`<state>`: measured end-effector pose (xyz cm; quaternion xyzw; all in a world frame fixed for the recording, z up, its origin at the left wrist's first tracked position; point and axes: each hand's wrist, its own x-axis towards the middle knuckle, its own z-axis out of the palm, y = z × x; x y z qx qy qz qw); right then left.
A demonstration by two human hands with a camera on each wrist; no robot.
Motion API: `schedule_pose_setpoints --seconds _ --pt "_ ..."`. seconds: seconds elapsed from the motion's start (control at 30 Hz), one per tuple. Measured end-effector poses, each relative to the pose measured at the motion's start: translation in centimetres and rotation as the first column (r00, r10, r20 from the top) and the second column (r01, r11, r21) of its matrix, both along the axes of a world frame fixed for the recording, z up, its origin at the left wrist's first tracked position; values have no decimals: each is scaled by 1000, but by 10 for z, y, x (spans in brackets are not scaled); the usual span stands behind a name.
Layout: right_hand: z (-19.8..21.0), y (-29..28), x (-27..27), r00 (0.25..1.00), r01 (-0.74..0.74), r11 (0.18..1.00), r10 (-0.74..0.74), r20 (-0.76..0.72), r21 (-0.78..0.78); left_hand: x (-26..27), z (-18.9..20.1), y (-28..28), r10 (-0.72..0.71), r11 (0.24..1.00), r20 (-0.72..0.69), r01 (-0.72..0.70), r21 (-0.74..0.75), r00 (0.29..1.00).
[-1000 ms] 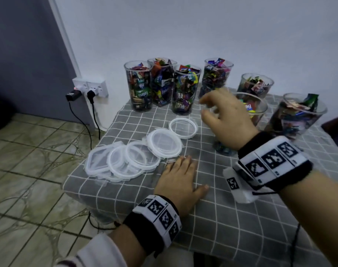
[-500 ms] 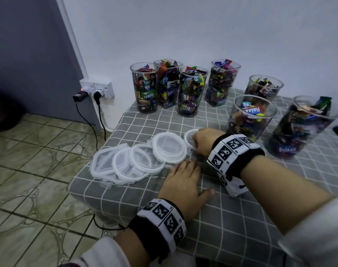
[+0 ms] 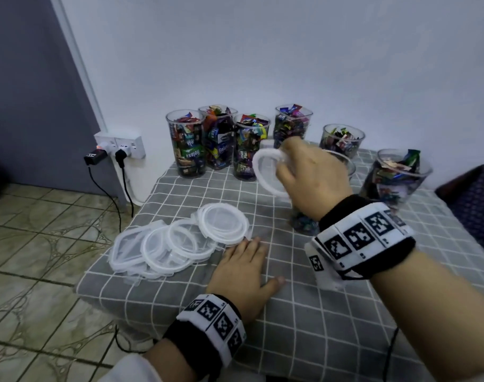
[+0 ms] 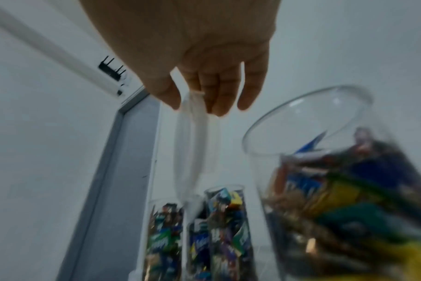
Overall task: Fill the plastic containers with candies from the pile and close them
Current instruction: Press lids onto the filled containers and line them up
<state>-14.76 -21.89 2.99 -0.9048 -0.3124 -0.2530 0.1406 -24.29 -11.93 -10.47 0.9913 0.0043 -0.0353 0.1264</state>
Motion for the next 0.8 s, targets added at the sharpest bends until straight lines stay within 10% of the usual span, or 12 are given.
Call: schedule_pose_setpoints --seconds 0.3,0.8 --pt "13 -57 50 904 327 848 -152 -401 416 0 0 -2 8 999 0 -8 31 1000" --pt "9 -61 68 828 428 854 -238 -508 297 -2 5 -3 14 1000 -28 -14 24 1000"
